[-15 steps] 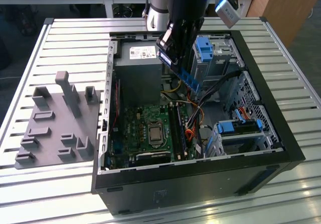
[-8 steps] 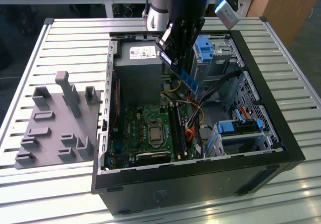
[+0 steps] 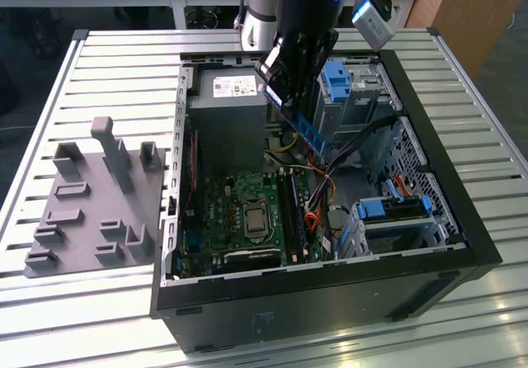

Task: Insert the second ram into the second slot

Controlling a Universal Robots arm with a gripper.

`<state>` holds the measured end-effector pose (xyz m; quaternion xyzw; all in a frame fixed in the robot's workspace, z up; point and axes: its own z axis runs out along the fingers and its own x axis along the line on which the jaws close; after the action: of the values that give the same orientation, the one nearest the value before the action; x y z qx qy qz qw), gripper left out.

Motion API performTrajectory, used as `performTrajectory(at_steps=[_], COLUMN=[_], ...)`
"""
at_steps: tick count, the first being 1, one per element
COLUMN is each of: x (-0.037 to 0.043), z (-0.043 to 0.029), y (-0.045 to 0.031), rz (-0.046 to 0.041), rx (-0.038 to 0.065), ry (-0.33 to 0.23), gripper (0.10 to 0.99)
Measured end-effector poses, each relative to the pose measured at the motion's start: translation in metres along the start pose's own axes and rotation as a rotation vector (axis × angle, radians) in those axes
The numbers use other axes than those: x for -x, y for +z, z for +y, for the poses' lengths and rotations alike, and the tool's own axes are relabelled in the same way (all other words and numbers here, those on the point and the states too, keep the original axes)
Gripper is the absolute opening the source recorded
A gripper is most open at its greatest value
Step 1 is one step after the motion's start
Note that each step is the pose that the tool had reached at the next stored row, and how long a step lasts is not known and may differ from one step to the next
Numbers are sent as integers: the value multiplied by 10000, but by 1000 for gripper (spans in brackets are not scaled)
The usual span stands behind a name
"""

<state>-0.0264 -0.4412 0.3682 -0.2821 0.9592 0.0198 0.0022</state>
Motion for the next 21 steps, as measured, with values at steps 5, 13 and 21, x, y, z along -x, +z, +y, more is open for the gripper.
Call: performTrajectory(at_steps=[5, 13, 21], x=[0, 0, 0], z=[0, 0, 0], y=[3, 6, 10], rz=[-10, -25, -37], rx=[-4, -11, -16], ry=[277, 692, 1011], gripper=[137, 137, 137])
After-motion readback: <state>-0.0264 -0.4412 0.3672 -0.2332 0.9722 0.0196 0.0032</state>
